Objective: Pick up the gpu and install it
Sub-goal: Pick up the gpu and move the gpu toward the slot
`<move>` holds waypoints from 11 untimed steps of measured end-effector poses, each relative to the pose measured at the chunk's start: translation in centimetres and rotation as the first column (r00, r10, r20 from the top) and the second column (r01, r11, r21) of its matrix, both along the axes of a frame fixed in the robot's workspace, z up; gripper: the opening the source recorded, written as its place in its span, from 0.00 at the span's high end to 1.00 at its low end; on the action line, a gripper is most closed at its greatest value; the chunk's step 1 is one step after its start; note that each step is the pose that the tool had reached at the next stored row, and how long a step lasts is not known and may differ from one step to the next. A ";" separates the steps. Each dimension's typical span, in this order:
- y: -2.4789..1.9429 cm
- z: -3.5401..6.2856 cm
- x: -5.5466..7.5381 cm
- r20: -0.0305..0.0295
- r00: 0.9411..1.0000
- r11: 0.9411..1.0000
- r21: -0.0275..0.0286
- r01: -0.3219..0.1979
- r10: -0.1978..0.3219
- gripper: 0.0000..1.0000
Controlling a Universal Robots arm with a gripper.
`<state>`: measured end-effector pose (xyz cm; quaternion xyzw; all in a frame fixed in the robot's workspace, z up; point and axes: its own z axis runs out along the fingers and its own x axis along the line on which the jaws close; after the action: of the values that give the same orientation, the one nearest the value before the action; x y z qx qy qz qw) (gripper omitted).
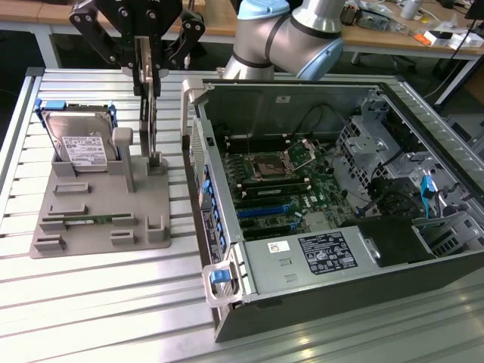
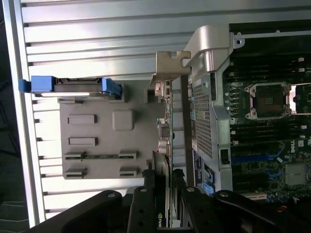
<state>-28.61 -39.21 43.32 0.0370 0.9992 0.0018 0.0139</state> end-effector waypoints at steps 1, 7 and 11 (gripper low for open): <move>0.00 0.05 0.0 0.000 1.000 1.000 0.000 0.000 0.000 0.75; 0.00 0.47 0.0 0.000 1.000 1.000 0.000 0.000 0.000 0.75; 0.00 0.72 0.0 0.000 1.000 1.000 0.000 0.000 0.000 0.75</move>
<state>-28.61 -39.21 44.05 0.0370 0.9992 0.0018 0.0138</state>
